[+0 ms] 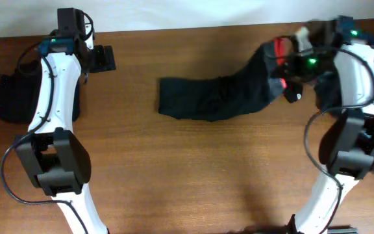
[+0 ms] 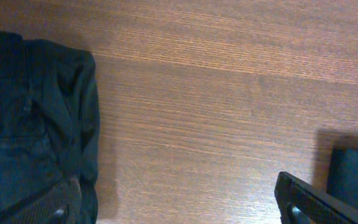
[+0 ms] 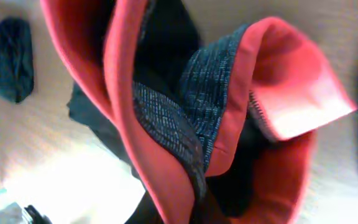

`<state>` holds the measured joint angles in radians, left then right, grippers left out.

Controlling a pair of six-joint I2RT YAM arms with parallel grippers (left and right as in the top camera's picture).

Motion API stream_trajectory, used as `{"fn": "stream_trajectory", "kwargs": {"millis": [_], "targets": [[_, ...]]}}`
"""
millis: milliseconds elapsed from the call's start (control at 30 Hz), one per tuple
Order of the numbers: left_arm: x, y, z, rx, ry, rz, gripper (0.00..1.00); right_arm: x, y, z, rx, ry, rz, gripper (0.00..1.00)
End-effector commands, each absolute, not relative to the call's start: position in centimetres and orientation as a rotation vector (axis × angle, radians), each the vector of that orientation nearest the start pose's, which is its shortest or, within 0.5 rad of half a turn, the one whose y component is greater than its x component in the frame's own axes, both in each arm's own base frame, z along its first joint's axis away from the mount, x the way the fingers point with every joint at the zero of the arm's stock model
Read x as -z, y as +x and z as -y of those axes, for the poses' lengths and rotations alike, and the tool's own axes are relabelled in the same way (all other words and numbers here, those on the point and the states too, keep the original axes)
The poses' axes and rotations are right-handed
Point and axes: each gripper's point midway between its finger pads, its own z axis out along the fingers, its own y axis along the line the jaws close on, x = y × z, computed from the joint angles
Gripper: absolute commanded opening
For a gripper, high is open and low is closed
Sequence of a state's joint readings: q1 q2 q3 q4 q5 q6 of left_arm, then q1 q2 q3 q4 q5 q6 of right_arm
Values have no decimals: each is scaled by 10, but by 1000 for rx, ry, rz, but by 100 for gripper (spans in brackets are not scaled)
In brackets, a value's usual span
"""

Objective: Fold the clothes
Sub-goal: 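Fold the waistband end over with the right gripper and lift both grippers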

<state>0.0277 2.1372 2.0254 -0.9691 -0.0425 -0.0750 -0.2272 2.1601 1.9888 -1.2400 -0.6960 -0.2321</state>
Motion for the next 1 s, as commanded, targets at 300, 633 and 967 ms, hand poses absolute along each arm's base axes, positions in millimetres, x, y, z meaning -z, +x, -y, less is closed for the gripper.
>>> {"fn": "stream_trajectory", "kwargs": {"millis": [300, 633, 967], "targets": [[-186, 529, -23, -46, -148, -2568, 99, -166, 456, -202, -866, -514, -2657, 4], [-206, 527, -23, -44, -147, -2525, 99, -157, 429, -275, -754, -621, -2682, 4], [-219, 530, -43, -46, -194, -2478, 99, -162, 393, -330, -837, -796, -2639, 100]]}}
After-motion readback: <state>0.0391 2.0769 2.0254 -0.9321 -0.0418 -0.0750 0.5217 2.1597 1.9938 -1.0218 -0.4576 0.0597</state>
